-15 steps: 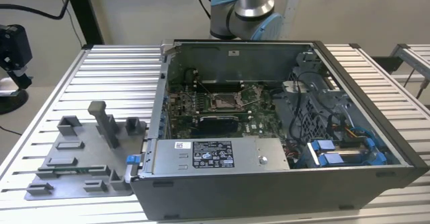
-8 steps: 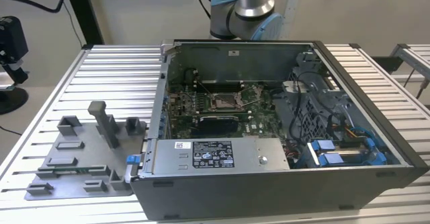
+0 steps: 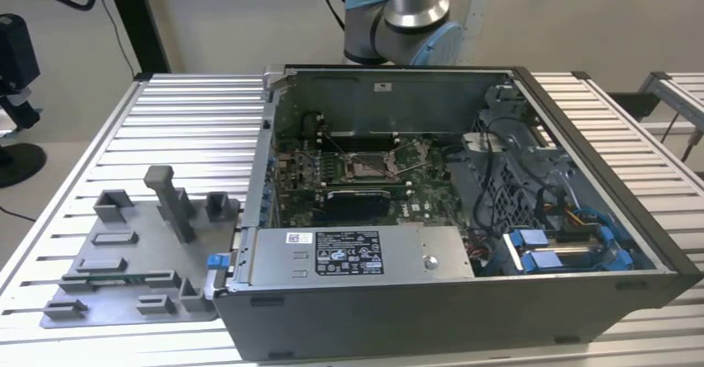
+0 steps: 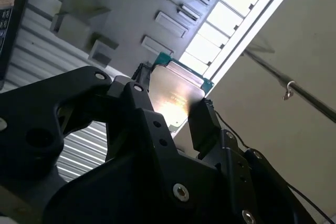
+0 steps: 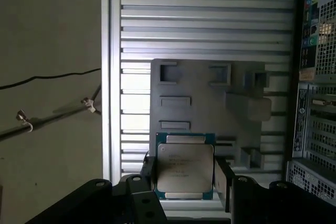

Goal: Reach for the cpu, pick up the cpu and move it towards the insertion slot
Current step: 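Pick up the cpu and move it towards the insertion slot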

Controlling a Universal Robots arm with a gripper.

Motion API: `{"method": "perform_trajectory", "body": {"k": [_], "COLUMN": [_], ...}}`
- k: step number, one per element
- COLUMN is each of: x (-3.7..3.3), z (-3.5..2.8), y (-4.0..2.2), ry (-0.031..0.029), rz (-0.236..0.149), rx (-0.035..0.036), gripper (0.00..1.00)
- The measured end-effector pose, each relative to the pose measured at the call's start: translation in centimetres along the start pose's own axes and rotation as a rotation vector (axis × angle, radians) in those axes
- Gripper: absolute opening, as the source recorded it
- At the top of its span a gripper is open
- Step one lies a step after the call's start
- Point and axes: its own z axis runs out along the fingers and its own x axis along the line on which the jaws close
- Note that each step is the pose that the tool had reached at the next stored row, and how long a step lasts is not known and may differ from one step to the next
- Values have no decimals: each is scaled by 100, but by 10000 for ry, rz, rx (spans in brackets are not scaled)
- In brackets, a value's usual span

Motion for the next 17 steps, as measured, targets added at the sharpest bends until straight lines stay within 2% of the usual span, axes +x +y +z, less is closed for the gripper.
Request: {"method": "perform_trajectory", "body": {"k": [17], "x": [0], "z": [-1], "y": [0], "ry": [5], "rz": [-3], "rx": [159], "gripper": [0]}}
